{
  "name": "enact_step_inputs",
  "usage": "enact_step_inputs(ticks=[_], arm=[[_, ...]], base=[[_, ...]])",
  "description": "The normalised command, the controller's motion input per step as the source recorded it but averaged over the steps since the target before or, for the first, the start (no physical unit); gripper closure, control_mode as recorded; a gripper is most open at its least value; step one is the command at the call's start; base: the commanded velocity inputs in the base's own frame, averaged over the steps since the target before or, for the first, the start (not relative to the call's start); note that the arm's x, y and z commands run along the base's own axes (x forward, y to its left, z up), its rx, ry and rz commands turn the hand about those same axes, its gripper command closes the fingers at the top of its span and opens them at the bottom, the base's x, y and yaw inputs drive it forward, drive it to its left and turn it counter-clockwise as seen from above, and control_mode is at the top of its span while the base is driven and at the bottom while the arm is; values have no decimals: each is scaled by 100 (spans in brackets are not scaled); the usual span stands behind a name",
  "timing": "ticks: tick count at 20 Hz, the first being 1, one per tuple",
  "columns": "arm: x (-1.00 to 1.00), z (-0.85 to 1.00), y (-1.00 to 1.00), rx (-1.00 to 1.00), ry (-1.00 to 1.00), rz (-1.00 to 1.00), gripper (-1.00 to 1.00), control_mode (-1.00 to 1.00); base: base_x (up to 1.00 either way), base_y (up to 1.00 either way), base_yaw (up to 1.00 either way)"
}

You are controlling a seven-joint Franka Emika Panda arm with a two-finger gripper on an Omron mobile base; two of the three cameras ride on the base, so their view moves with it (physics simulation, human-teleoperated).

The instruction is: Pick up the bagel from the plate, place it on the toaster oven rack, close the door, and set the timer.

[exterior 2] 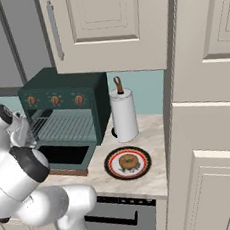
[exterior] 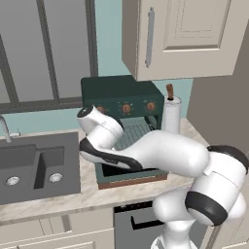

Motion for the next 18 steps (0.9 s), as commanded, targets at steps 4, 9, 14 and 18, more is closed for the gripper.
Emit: enact_step_inputs(ticks=[4, 9, 14, 18], arm=[[-92, -17, 0, 0, 26, -7, 100, -100], [-31, 70, -13, 4, -10, -5, 100, -100], [-21, 100, -28, 9, -18, -5, 100, -100], [-10, 30, -51, 4, 2, -20, -100, -100]], base=[[0, 0, 0], [0, 0, 0], [0, 0, 0], [0, 0, 0]])
